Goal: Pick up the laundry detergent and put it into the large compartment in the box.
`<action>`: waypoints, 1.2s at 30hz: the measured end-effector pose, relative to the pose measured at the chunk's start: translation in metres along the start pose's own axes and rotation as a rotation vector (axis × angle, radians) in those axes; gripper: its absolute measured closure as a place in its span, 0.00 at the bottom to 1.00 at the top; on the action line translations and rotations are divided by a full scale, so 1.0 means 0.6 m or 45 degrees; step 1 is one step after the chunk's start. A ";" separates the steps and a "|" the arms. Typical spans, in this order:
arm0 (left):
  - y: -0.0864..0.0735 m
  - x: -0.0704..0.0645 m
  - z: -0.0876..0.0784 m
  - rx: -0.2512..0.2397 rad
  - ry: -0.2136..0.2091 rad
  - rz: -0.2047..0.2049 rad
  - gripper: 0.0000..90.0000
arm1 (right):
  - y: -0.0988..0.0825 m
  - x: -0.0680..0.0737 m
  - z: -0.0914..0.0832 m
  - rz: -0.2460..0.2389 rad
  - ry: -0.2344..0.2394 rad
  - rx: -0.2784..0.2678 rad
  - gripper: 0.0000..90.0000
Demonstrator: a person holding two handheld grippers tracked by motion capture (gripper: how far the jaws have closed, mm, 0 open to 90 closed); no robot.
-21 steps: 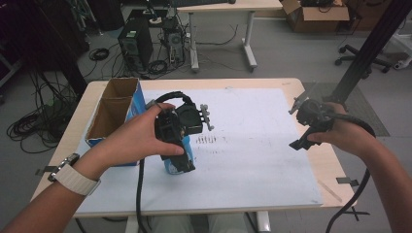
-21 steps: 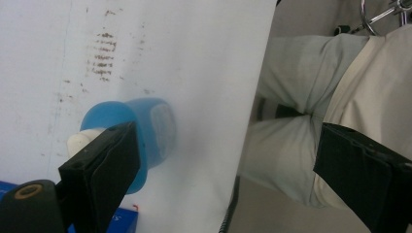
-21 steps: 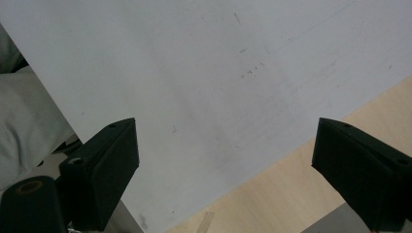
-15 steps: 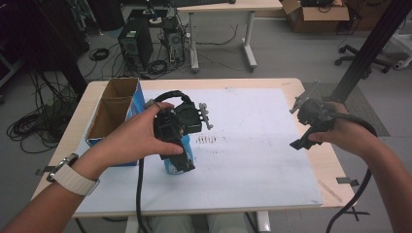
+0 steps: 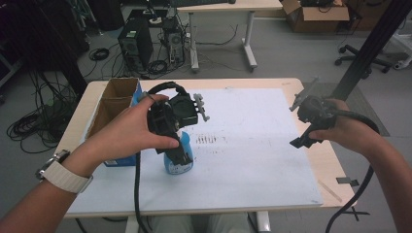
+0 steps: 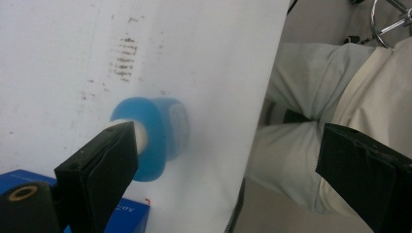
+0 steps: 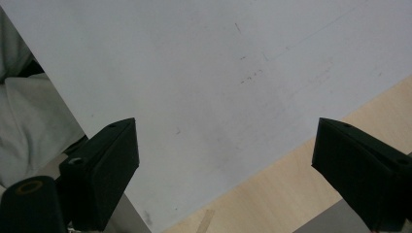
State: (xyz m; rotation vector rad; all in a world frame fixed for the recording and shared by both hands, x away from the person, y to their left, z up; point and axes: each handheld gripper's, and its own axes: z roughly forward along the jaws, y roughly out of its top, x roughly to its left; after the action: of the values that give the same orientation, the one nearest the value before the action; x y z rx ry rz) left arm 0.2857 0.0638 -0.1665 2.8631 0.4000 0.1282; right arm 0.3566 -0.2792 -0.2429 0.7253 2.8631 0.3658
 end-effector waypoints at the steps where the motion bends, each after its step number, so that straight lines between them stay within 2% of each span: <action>1: 0.001 0.002 -0.001 0.001 0.010 -0.003 0.09 | 0.000 0.000 0.000 0.006 0.008 0.003 0.11; 7: 0.002 0.014 -0.002 0.017 0.040 -0.021 0.08 | -0.001 -0.002 0.001 0.008 -0.006 -0.003 0.10; 11: 0.003 0.028 0.002 0.021 0.059 -0.013 0.07 | 0.000 -0.002 0.005 -0.004 -0.007 0.000 0.10; 12: 0.003 0.038 0.005 0.020 0.068 -0.037 0.07 | 0.000 -0.003 0.006 -0.007 -0.008 -0.003 0.10; 14: 0.003 0.047 0.010 0.024 0.076 -0.043 0.07 | 0.000 -0.003 0.006 -0.008 -0.008 -0.004 0.10; 21: 0.001 0.066 0.028 0.016 0.076 -0.012 0.07 | -0.005 -0.005 0.007 -0.008 -0.012 0.002 0.11; 24: -0.002 0.072 0.040 0.035 0.080 0.003 0.08 | -0.006 -0.005 0.008 -0.005 -0.014 0.005 0.11; 32: -0.015 0.088 0.055 0.028 0.065 -0.014 0.08 | -0.007 -0.004 0.007 -0.010 -0.034 0.008 0.11; 36: -0.018 0.091 0.061 0.014 0.071 -0.002 0.08 | -0.008 -0.004 0.008 -0.010 -0.039 0.013 0.11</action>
State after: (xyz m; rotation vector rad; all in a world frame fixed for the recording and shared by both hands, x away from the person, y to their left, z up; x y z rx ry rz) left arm 0.3399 0.0808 -0.2018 2.8750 0.4152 0.2061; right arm 0.3577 -0.2835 -0.2487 0.7153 2.8398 0.3365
